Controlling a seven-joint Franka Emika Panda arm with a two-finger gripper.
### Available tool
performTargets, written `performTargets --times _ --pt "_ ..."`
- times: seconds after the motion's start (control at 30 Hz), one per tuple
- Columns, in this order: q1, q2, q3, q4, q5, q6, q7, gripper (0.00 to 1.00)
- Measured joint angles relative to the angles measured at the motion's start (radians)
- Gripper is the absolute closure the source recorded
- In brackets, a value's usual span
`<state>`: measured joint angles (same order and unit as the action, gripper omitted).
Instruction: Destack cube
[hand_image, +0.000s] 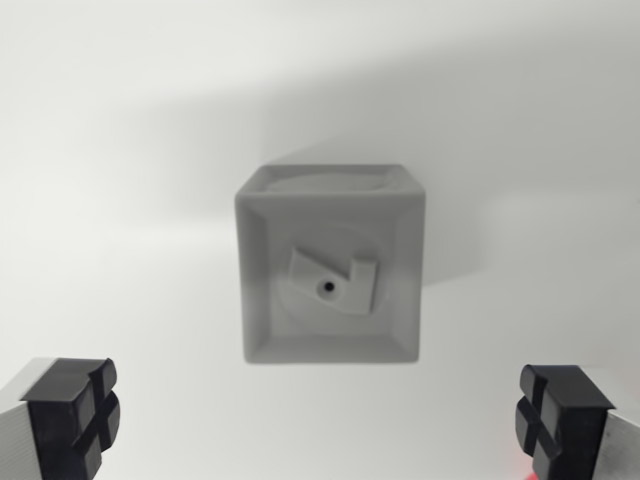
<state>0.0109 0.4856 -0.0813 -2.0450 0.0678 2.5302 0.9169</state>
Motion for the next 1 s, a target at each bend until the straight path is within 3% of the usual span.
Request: performTargets --times 0.5,1.0 --pt "0.004 -0.124 -0.007 0.0 -0.019 -0.122 0.012 0.0" --pt "0.004 -0.226 -0.008 0.033 -0.034 -0.257 0.023 0.0"
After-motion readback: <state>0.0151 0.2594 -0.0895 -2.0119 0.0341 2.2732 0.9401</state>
